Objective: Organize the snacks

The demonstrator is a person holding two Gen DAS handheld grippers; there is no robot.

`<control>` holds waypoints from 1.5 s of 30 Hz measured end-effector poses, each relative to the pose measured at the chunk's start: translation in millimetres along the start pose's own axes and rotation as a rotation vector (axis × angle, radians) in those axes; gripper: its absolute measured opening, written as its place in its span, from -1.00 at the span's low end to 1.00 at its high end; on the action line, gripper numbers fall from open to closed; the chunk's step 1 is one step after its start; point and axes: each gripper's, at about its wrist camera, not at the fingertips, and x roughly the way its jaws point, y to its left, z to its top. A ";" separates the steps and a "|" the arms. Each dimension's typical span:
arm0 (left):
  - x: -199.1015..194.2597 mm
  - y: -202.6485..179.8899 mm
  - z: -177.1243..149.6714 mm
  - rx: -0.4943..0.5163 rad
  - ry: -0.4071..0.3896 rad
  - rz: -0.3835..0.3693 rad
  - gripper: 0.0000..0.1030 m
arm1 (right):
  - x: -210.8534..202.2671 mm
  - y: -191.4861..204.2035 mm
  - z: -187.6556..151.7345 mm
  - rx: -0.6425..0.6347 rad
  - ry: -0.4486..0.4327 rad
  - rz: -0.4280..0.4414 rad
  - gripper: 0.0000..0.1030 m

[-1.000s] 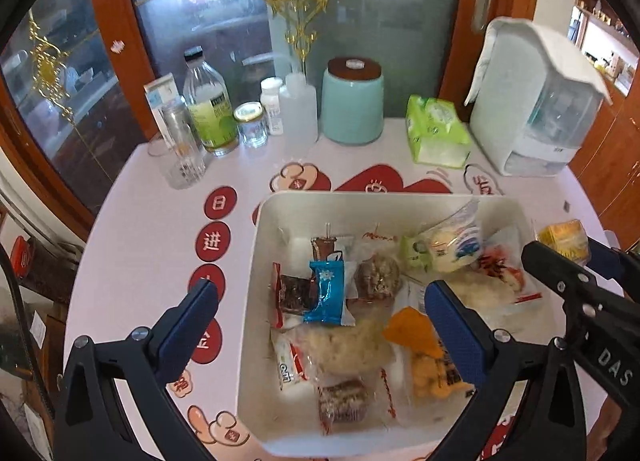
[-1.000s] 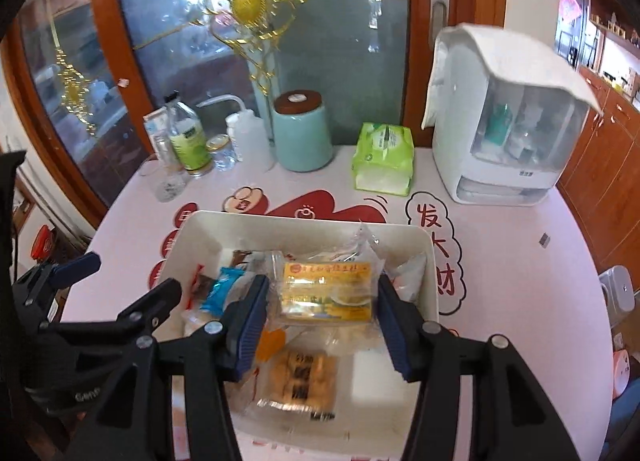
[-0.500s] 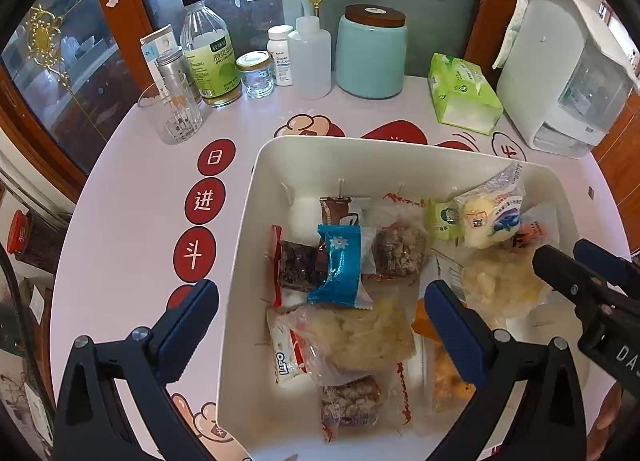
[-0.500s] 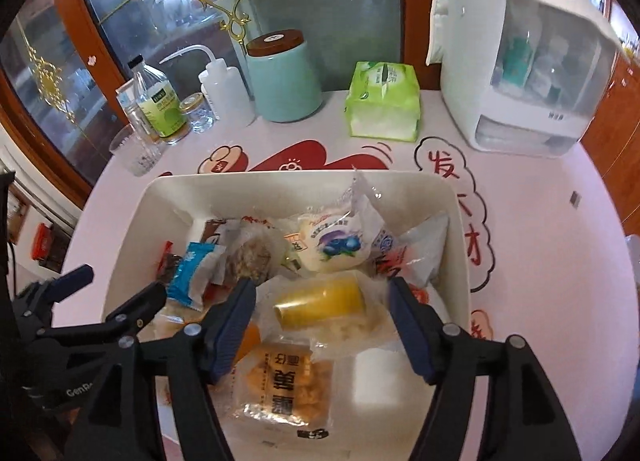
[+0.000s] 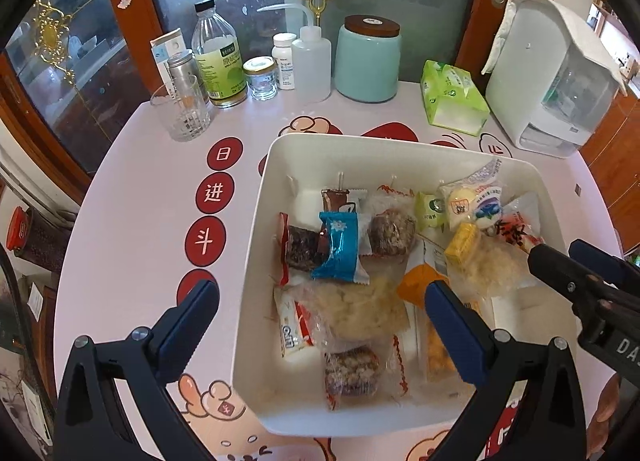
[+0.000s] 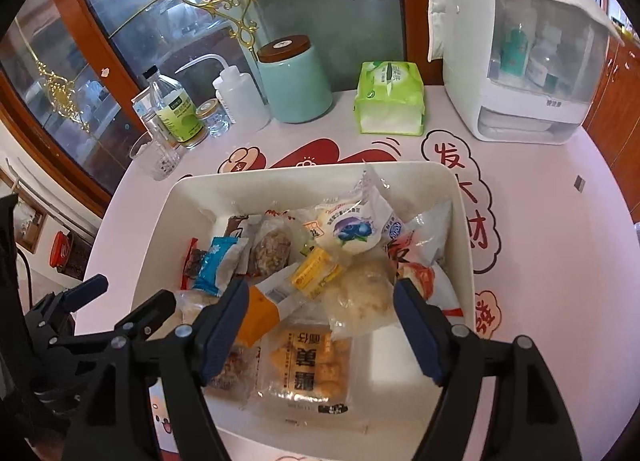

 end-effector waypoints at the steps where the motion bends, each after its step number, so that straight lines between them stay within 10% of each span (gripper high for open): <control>1: -4.8 0.9 -3.0 0.001 -0.003 -0.003 0.99 | -2.5 0.4 -2.0 -0.003 -0.003 -0.005 0.46; 28: -182.1 4.4 -193.0 0.037 -0.139 0.009 0.99 | -165.6 36.2 -193.4 -0.021 -0.096 0.007 0.46; 45: -214.2 12.0 -212.7 0.011 -0.183 0.031 0.99 | -204.4 55.0 -221.7 -0.034 -0.143 -0.014 0.46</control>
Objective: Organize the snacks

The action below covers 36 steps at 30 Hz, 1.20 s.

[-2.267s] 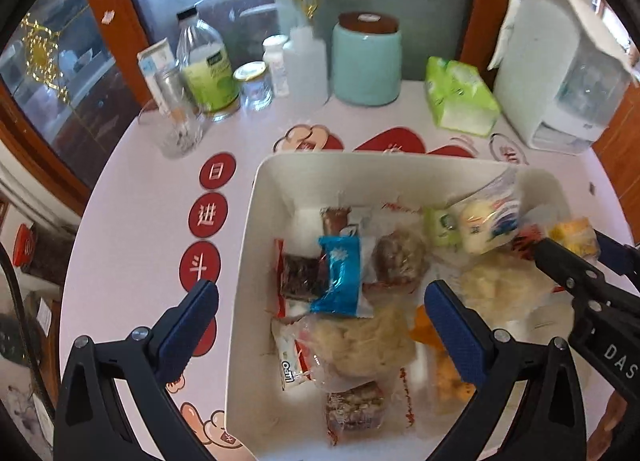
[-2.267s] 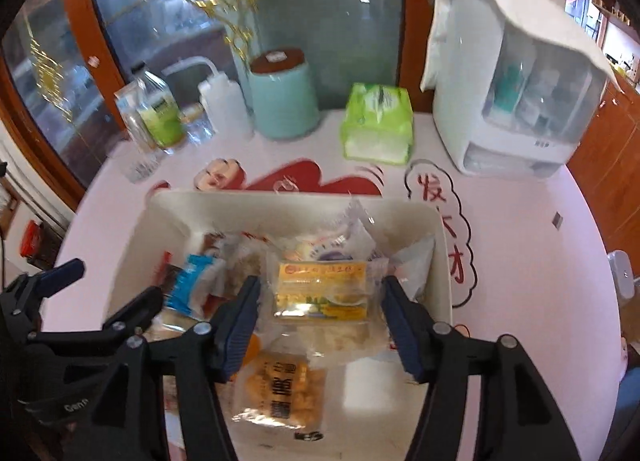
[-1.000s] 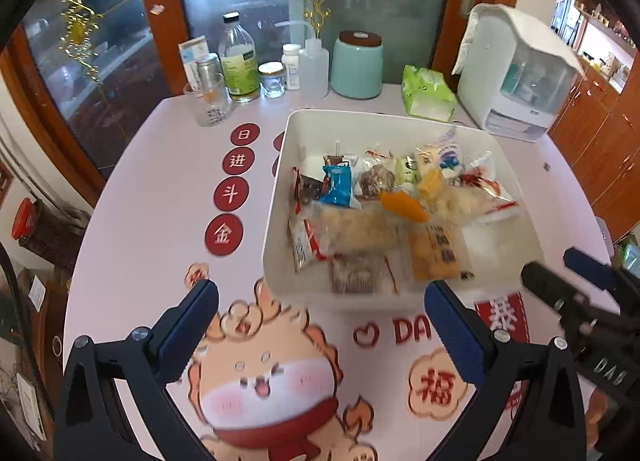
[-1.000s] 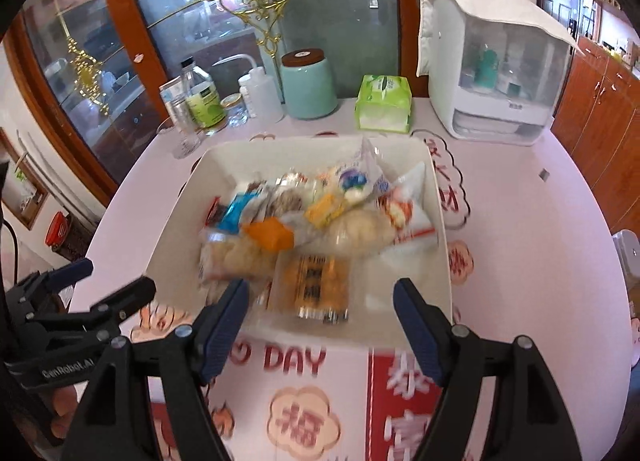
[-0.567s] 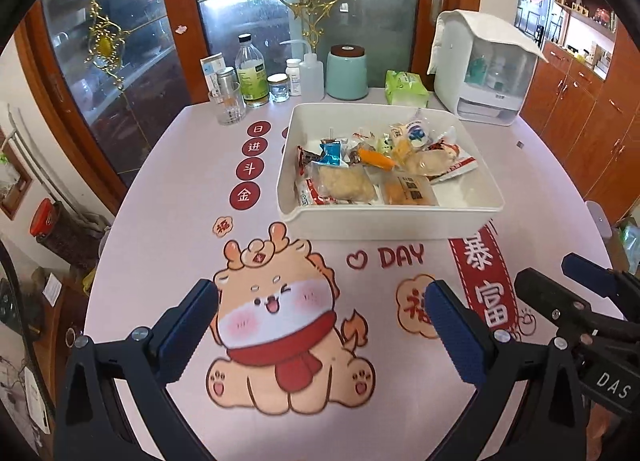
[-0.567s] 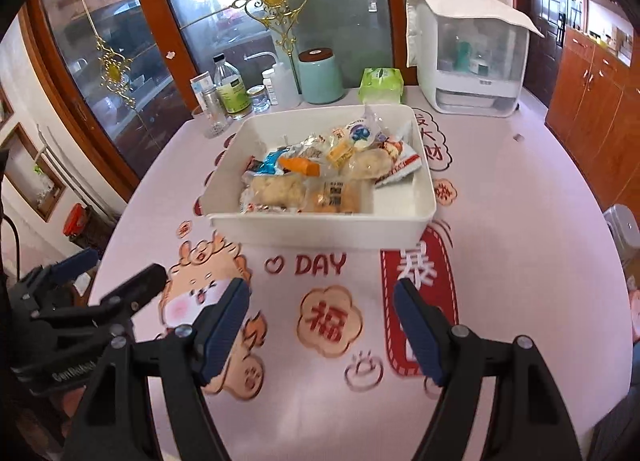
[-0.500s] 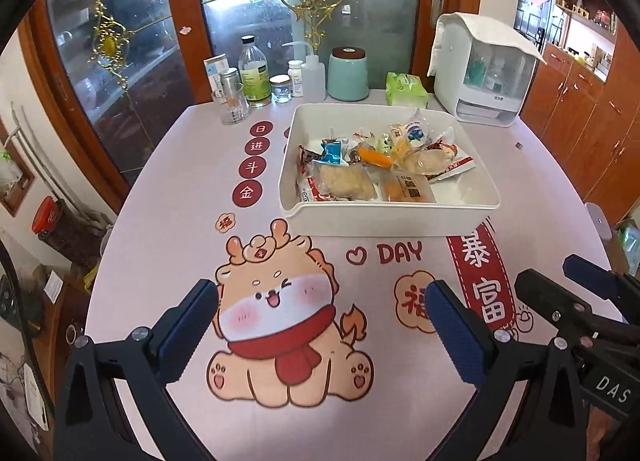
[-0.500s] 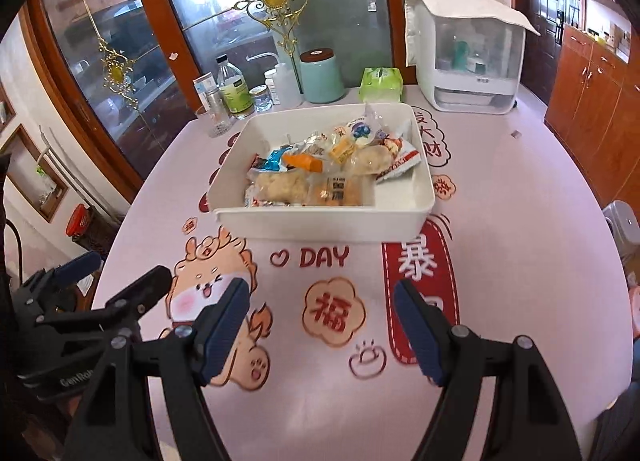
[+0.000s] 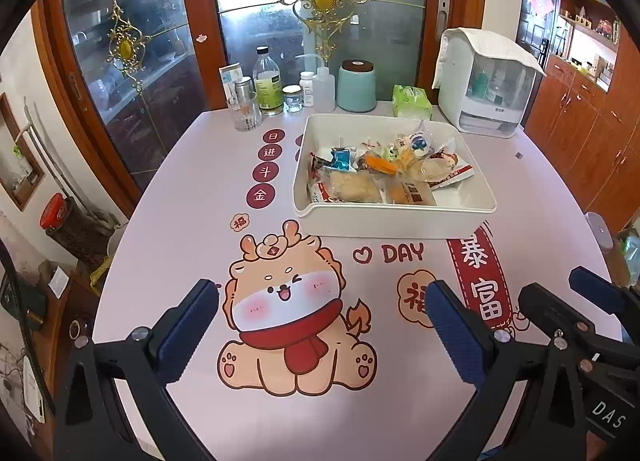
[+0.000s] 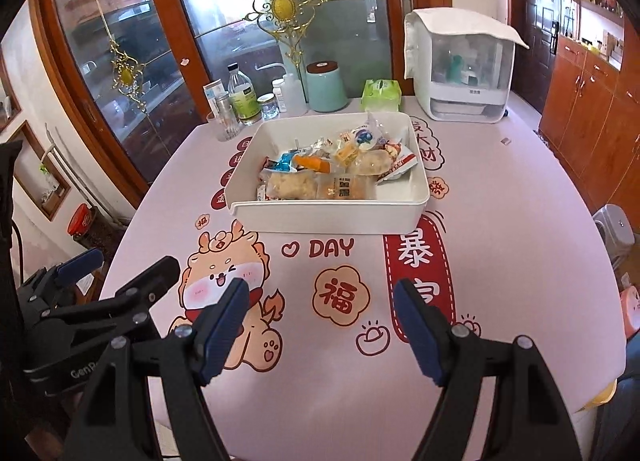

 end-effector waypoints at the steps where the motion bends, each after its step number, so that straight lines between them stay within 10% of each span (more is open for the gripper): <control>1: -0.4 0.4 -0.4 0.001 -0.001 0.002 0.99 | -0.6 0.3 -0.2 0.003 -0.003 -0.003 0.46; 36: 14.3 12.0 -5.9 -0.009 0.064 -0.025 0.99 | 13.8 2.4 -3.9 0.047 0.048 -0.006 0.46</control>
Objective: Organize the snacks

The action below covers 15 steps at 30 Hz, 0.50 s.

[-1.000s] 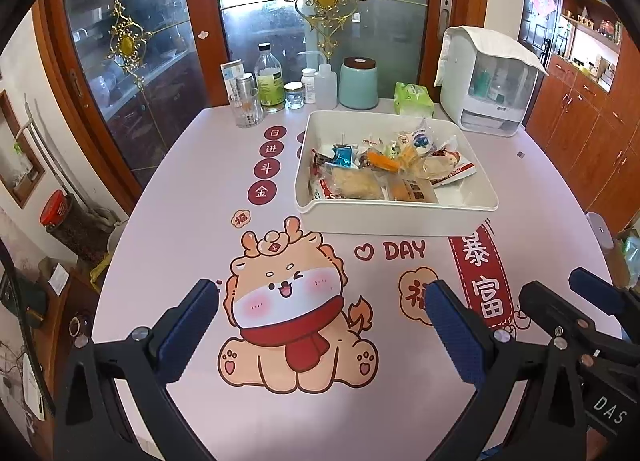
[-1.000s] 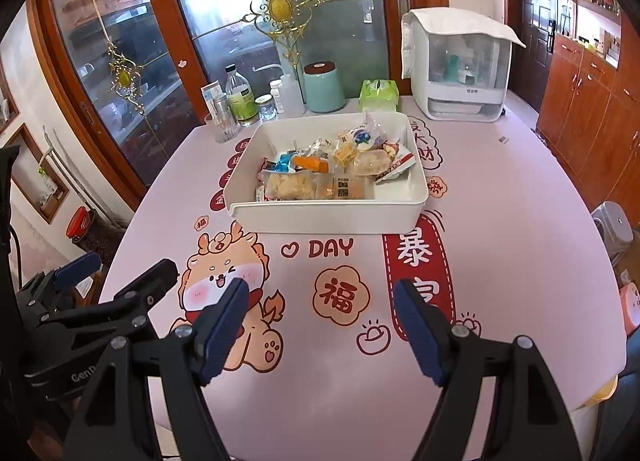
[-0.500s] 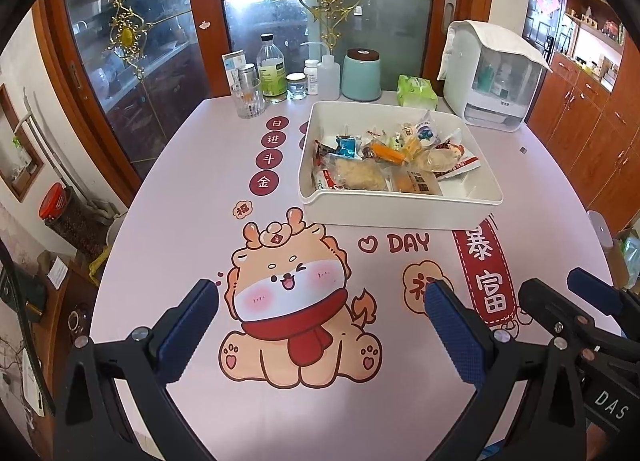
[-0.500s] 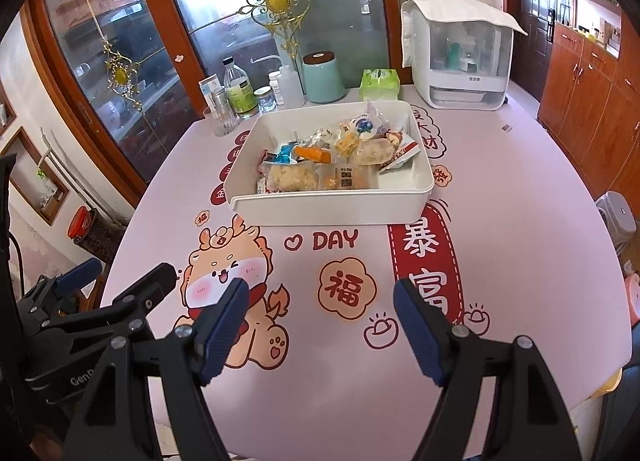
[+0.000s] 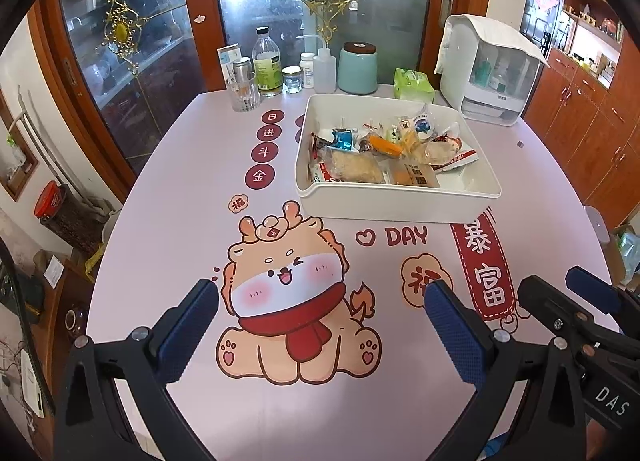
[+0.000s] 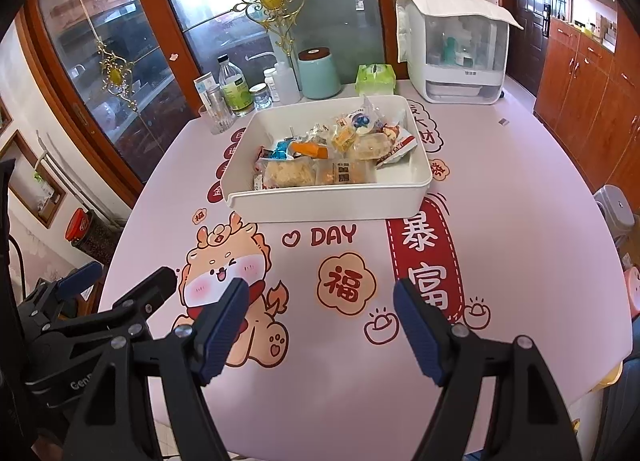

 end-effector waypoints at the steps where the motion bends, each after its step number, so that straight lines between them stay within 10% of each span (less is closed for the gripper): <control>1: 0.2 0.0 0.1 0.000 0.001 0.000 0.99 | 0.0 -0.1 0.1 0.000 0.001 0.001 0.46; 15: 2.6 1.9 -1.1 0.003 0.006 -0.007 0.99 | 0.2 0.4 -0.8 0.000 0.003 0.000 0.46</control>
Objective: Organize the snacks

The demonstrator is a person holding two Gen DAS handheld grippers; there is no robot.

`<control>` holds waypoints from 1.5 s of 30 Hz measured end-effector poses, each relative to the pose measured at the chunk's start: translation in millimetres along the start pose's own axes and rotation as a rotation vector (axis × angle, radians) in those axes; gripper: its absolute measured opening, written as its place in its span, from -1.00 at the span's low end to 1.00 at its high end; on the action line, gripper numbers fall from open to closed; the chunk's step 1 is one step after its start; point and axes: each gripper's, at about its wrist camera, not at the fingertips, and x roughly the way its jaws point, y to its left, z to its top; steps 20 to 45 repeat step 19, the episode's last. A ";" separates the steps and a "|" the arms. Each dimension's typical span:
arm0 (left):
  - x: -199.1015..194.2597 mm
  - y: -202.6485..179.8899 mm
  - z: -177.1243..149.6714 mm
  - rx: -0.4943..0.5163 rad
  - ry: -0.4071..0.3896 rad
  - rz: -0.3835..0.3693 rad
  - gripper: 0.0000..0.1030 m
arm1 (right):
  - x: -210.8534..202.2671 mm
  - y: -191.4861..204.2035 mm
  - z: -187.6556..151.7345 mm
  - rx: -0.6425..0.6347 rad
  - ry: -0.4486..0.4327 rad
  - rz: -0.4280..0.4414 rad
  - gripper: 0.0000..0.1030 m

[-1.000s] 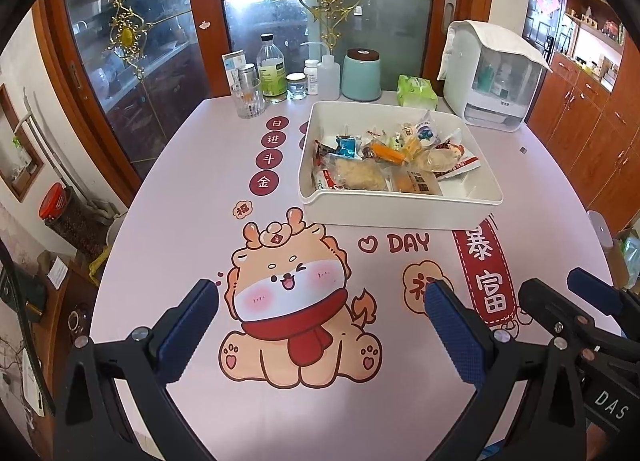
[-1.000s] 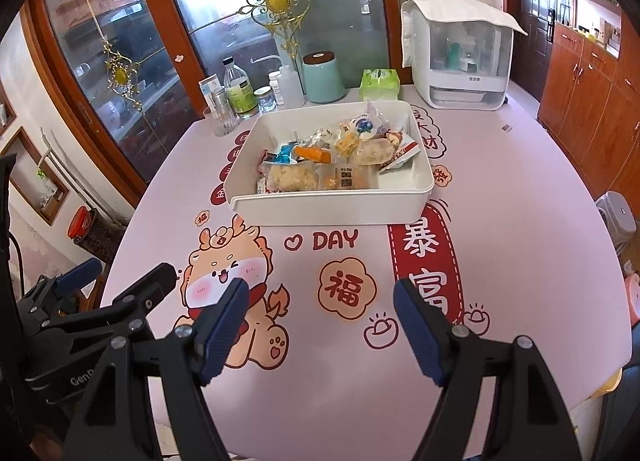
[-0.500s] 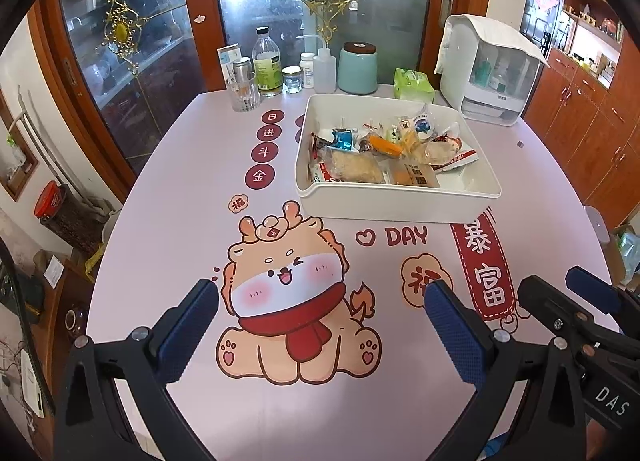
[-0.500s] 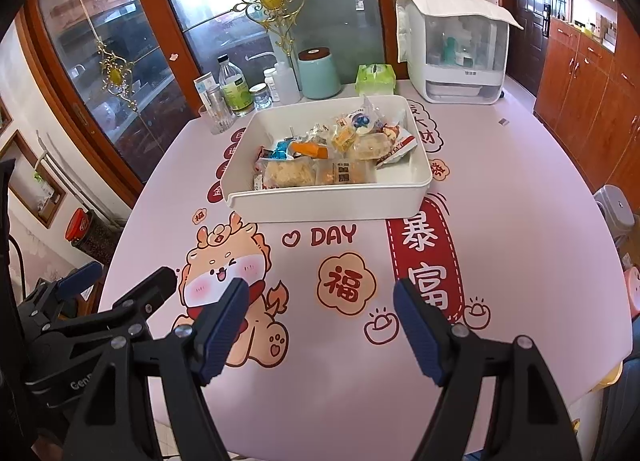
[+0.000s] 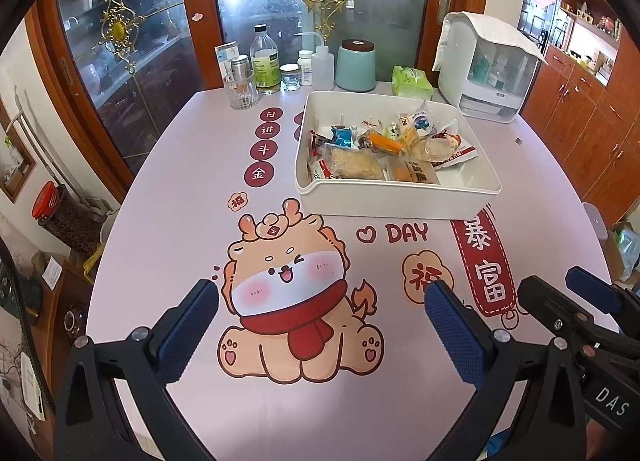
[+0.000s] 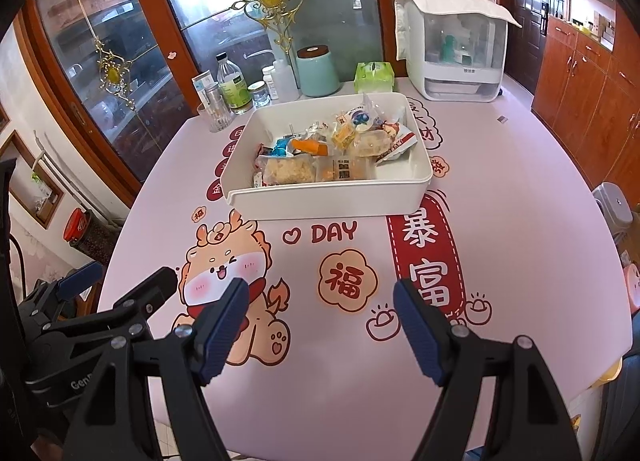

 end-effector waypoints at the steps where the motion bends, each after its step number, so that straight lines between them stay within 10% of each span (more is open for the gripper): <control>1: 0.0 0.0 0.0 0.000 0.000 0.000 0.99 | 0.1 -0.1 0.1 0.000 0.001 0.000 0.46; 45: 1.0 0.8 -4.4 0.013 0.004 -0.006 0.99 | -0.1 3.9 -10.5 0.024 0.007 -0.009 0.46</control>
